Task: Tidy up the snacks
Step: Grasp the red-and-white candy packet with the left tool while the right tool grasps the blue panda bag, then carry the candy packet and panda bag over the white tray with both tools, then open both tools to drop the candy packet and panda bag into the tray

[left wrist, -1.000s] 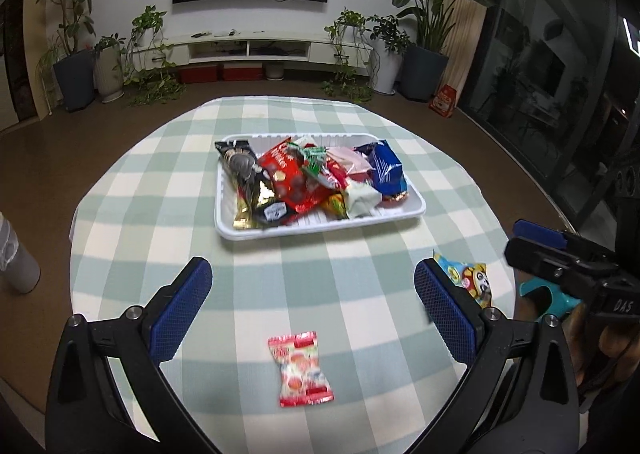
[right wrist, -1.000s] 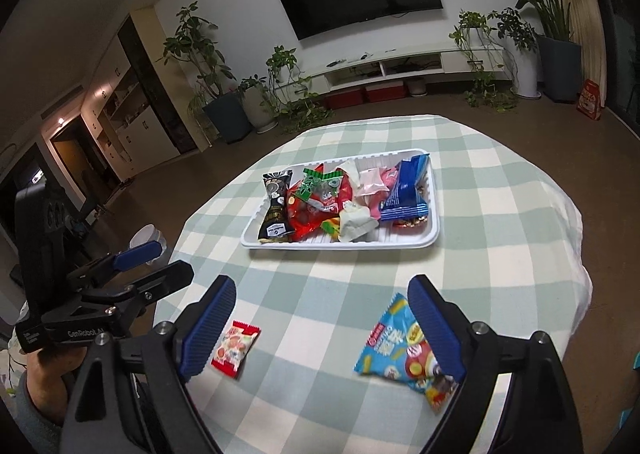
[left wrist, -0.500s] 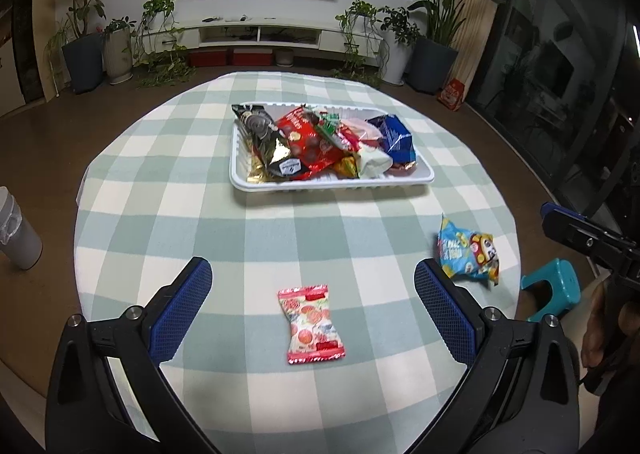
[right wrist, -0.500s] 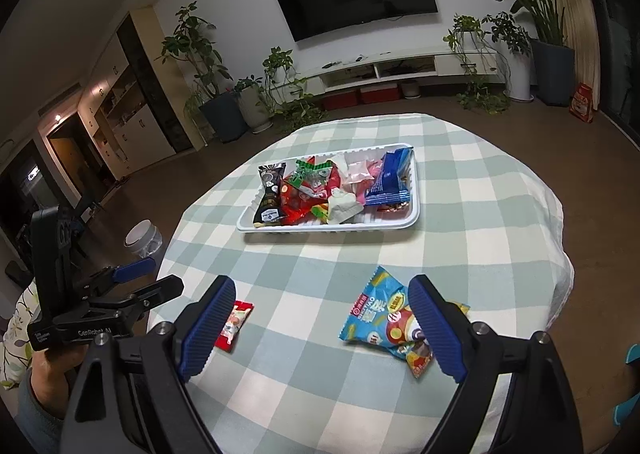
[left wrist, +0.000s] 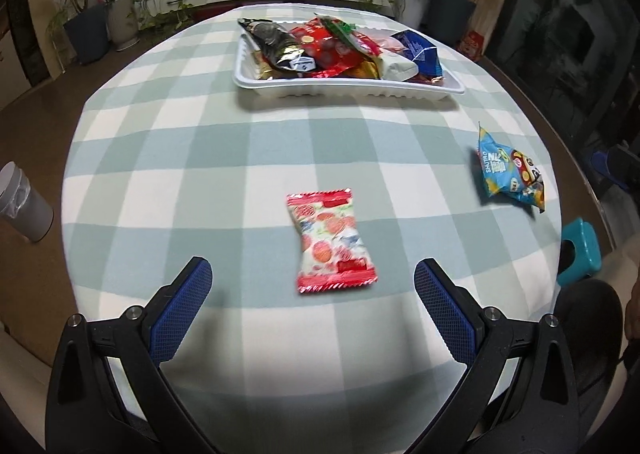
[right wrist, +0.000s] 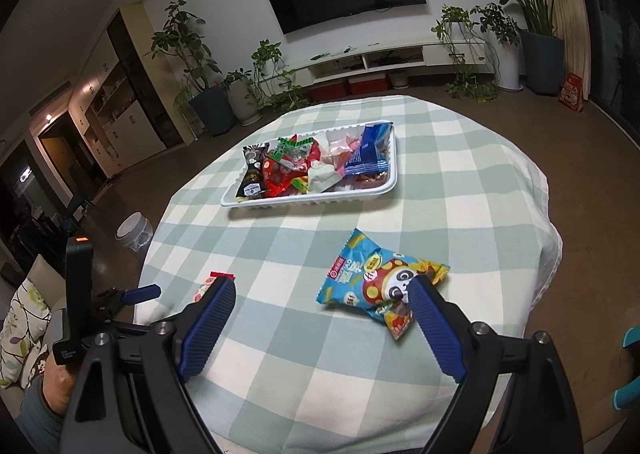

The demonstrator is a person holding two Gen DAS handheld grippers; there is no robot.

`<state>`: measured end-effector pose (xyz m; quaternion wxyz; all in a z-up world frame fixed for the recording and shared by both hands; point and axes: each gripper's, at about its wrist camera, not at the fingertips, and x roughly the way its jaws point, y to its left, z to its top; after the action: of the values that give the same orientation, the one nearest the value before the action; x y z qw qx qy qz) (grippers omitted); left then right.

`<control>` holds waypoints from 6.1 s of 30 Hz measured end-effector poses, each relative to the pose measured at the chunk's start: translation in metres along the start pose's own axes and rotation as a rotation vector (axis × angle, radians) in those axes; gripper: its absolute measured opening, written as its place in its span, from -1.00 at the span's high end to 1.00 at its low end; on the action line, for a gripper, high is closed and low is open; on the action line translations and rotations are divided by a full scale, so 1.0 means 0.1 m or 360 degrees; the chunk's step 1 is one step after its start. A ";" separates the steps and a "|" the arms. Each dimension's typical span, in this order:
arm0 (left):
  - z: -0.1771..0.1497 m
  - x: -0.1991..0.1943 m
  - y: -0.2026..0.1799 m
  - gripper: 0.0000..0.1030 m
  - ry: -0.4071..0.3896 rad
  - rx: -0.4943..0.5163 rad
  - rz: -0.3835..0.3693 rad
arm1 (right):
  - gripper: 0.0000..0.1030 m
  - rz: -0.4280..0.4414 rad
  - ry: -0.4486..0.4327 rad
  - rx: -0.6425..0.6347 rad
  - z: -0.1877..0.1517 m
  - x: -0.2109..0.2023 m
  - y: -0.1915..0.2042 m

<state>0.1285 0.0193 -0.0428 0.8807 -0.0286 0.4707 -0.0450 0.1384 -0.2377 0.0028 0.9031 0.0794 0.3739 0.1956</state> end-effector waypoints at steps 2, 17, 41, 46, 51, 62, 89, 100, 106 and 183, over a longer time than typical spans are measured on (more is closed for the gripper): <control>0.03 0.07 0.00 -0.99 0.0017 -0.0009 0.0003 | -0.75 0.0001 0.0000 0.0000 -0.02 0.00 -0.01; 0.18 0.45 0.02 -0.52 0.0118 0.0001 0.0138 | -0.75 -0.0004 -0.0003 0.0021 -0.06 0.02 -0.09; -0.04 0.18 0.13 0.35 0.0011 -0.0014 -0.0285 | -0.75 0.0010 0.0330 -0.0811 0.01 0.50 0.09; -0.07 0.18 0.20 0.35 -0.0029 -0.0032 -0.0350 | -0.75 -0.0028 0.0488 -0.0988 0.03 0.80 0.05; -0.08 0.19 0.22 0.35 -0.0043 -0.0024 -0.0370 | -0.74 -0.0085 0.0657 -0.1070 0.05 1.11 -0.04; -0.07 0.19 0.24 0.35 -0.0053 -0.0038 -0.0390 | -0.15 -0.0009 0.0792 -0.0964 0.05 1.21 -0.15; 0.29 -0.20 0.55 0.35 -0.0213 -0.0236 -0.0520 | 0.14 0.0244 0.0201 0.0282 0.33 0.31 -0.81; 1.60 -0.48 0.55 0.35 -0.0428 -0.0100 -0.0392 | 0.14 0.0158 0.0018 0.0245 1.25 0.22 -0.55; 2.33 -0.34 0.37 0.35 -0.0478 -0.0006 -0.0283 | 0.14 0.0101 -0.0120 0.0035 1.88 0.39 0.05; 2.41 1.04 0.34 -0.87 -0.0346 0.0009 -0.0075 | -0.33 -0.0306 0.0198 -0.0243 1.65 2.11 0.24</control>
<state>0.3885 0.0438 0.0020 0.9254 -0.0418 0.3713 -0.0636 0.3837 -0.1287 -0.0100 0.8962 -0.0381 0.4190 0.1405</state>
